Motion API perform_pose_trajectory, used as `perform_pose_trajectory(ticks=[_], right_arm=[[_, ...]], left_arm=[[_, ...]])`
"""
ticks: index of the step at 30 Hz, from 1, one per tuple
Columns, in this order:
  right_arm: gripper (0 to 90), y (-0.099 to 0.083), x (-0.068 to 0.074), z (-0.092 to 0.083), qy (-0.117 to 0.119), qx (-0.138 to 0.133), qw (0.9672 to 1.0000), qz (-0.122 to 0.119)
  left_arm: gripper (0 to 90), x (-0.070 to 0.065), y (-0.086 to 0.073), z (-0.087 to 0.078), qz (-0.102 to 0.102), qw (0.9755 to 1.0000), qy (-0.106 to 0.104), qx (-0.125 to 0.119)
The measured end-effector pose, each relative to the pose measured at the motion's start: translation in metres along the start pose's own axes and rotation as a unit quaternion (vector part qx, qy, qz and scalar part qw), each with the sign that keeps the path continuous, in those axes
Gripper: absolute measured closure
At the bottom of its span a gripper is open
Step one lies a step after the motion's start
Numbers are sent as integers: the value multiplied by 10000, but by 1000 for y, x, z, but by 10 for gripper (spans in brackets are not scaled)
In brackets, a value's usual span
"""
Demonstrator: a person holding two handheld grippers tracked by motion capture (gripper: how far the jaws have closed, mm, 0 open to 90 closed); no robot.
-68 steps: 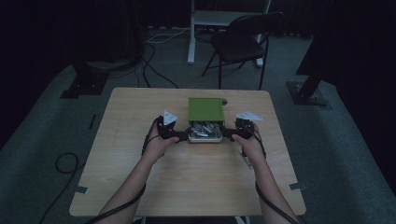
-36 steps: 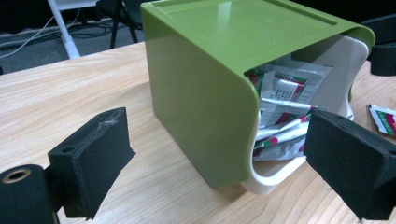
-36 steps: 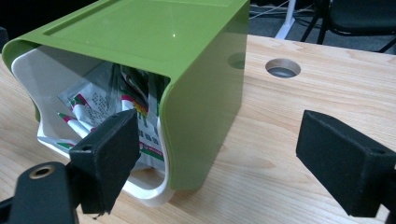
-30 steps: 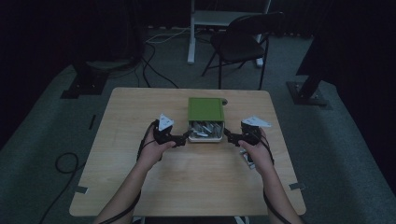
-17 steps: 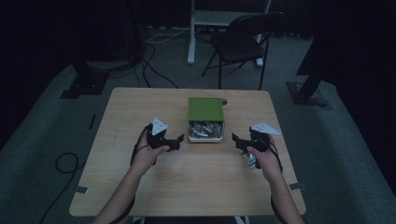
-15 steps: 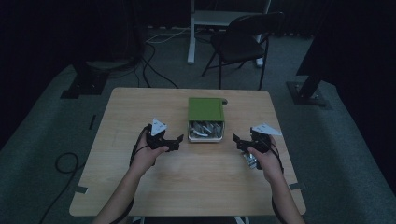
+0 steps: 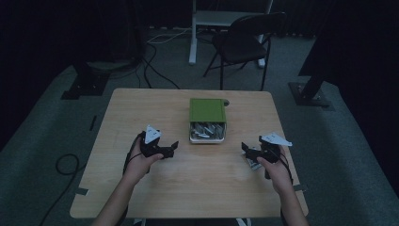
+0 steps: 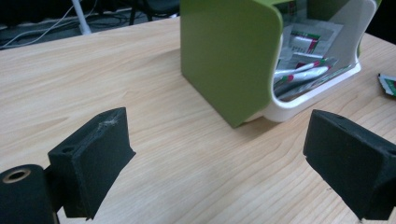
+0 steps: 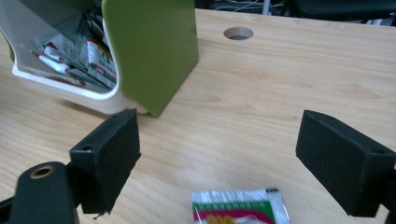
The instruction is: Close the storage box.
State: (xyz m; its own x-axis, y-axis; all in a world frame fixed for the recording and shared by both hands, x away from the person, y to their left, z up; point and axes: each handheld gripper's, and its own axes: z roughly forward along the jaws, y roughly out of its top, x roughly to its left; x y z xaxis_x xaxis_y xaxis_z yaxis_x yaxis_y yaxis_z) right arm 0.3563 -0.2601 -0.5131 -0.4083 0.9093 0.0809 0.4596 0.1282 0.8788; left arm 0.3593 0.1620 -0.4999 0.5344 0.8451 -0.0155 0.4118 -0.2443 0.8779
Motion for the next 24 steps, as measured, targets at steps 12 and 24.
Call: perform_pose_trajectory(ticks=[12, 24], right_arm=[[134, -22, -11, -19, -139, 61, 9999, 61], [134, -43, -24, -37, -322, 152, 9992, 160]], left_arm=[[81, 11, -19, -10, -212, 9997, 122, 80], [81, 17, -34, -25, -306, 9992, 220, 121]])
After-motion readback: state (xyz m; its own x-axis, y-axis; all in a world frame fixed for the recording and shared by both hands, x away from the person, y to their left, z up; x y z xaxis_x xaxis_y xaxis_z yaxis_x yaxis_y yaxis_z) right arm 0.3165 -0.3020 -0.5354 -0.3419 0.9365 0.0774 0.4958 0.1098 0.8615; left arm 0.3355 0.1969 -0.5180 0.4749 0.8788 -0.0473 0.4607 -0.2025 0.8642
